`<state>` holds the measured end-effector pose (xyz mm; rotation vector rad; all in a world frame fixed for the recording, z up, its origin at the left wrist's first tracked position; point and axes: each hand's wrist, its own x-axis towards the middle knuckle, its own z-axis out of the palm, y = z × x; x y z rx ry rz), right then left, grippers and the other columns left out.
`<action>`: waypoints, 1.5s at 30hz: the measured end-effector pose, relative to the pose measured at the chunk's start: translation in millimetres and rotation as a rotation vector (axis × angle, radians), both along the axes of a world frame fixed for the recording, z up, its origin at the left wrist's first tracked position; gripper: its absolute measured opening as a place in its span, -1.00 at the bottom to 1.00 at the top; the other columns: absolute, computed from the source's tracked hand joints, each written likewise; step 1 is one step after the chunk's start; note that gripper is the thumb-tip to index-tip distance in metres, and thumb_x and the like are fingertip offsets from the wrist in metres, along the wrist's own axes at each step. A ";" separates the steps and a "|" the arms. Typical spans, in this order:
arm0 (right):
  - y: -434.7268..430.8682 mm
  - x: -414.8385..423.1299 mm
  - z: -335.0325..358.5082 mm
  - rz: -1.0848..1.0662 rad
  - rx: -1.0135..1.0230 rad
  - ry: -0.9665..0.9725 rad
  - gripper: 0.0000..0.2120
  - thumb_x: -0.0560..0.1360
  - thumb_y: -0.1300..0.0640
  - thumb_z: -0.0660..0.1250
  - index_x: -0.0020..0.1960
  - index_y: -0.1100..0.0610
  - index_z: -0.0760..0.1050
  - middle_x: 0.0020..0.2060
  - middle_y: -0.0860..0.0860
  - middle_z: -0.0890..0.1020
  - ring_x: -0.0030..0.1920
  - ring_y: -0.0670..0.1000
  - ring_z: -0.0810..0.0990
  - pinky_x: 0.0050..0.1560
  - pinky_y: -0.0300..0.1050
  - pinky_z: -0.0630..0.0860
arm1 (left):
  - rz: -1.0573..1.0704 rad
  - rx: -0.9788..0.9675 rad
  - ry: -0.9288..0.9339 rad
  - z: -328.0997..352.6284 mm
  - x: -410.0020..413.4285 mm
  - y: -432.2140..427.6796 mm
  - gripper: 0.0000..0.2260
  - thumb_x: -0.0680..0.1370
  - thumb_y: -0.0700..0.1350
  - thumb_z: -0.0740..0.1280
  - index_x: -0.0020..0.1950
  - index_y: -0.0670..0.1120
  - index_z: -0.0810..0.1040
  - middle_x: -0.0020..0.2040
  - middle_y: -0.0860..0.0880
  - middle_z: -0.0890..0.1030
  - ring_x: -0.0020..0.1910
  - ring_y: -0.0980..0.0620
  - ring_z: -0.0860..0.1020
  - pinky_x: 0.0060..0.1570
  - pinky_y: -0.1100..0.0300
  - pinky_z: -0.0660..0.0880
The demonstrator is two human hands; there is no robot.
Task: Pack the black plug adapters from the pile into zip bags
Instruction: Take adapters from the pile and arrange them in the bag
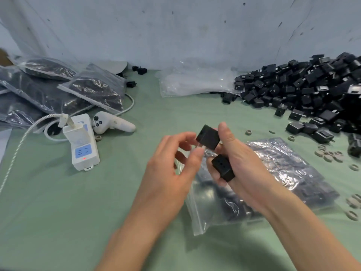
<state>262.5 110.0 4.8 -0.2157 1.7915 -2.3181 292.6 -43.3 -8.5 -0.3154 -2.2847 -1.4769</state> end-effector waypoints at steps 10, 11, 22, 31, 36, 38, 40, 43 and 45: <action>-0.2 9.0 6.3 0.063 0.179 0.266 -0.65 0.60 -0.15 0.13 0.19 -0.03 0.58 -0.36 -0.13 0.57 -0.50 -0.04 0.41 -0.55 -0.21 0.35 | -0.279 0.582 -0.308 -1.0 -5.2 2.4 -0.63 0.50 0.11 0.39 0.20 -0.06 0.53 0.02 -0.07 0.69 -0.14 0.07 0.62 -0.21 0.26 0.52; 0.5 7.8 6.4 0.027 0.194 0.259 -0.67 0.60 -0.15 0.16 0.21 -0.06 0.57 -0.30 -0.08 0.59 -0.50 -0.04 0.40 -0.55 -0.20 0.34 | -0.280 0.566 -0.325 0.6 -5.0 -2.3 -0.61 0.48 0.13 0.40 0.22 -0.04 0.55 0.02 -0.03 0.69 -0.14 0.10 0.61 -0.21 0.29 0.52; 49.6 -24.1 4.4 -0.211 -0.641 -0.415 -0.79 0.56 0.13 0.26 0.15 0.18 0.50 -0.07 0.19 0.57 -0.15 0.10 0.60 -0.13 -0.13 0.63 | -0.077 -0.487 -0.217 -31.8 8.5 -76.8 -0.66 0.44 0.36 0.33 0.10 0.22 0.56 0.03 0.30 0.56 0.05 0.26 0.53 0.01 0.53 0.31; 46.4 -24.9 -3.5 -0.240 -0.632 -0.327 -0.57 0.45 0.46 0.09 0.28 0.27 0.39 0.28 0.31 0.37 0.32 0.25 0.47 0.19 0.11 0.60 | -0.249 -0.637 -0.230 -40.9 2.9 -42.7 -0.49 0.40 0.48 0.18 0.21 0.23 0.51 0.03 0.29 0.47 0.10 0.30 0.41 0.19 0.29 0.26; 45.3 -32.0 -3.2 -0.273 -0.618 -0.341 -0.62 0.51 0.50 0.08 0.27 0.32 0.43 0.28 0.32 0.40 0.33 0.26 0.48 0.14 0.08 0.63 | -0.248 -0.655 -0.202 -40.6 5.0 -49.0 -0.56 0.47 0.41 0.19 0.21 0.21 0.52 0.05 0.28 0.48 0.13 0.32 0.40 0.22 0.25 0.27; 43.0 -32.0 -4.1 -0.271 -0.633 -0.344 -0.65 0.52 0.49 0.14 0.27 0.34 0.44 0.25 0.31 0.43 0.33 0.25 0.51 0.14 0.08 0.63 | -0.246 -0.686 -0.185 -38.6 4.2 -43.4 -0.59 0.48 0.39 0.20 0.19 0.20 0.52 0.03 0.27 0.45 0.11 0.30 0.39 0.21 0.24 0.27; 40.0 -29.9 -6.1 -0.255 -0.630 -0.357 -0.65 0.52 0.48 0.19 0.28 0.34 0.45 0.26 0.32 0.45 0.29 0.25 0.55 0.15 0.07 0.63 | -0.270 -0.694 -0.200 -37.7 3.4 -43.7 -0.59 0.48 0.39 0.21 0.19 0.20 0.52 0.03 0.26 0.44 0.12 0.27 0.39 0.23 0.22 0.27; 38.6 -26.4 -8.4 -0.245 -0.633 -0.379 -0.66 0.52 0.47 0.25 0.29 0.35 0.47 0.25 0.36 0.48 0.18 0.27 0.63 0.15 0.06 0.63 | -0.324 -0.659 -0.255 -38.5 4.7 -51.1 -0.55 0.44 0.44 0.18 0.23 0.29 0.50 0.09 0.29 0.43 0.18 0.27 0.37 0.25 0.28 0.24; 39.2 -25.8 -7.9 -0.249 -0.614 -0.383 -0.66 0.53 0.45 0.27 0.29 0.34 0.46 0.22 0.36 0.52 0.12 0.26 0.67 0.14 0.03 0.63 | -0.332 -0.656 -0.253 -39.3 5.2 -51.1 -0.56 0.42 0.45 0.19 0.24 0.35 0.46 0.09 0.32 0.41 0.19 0.31 0.32 0.24 0.32 0.23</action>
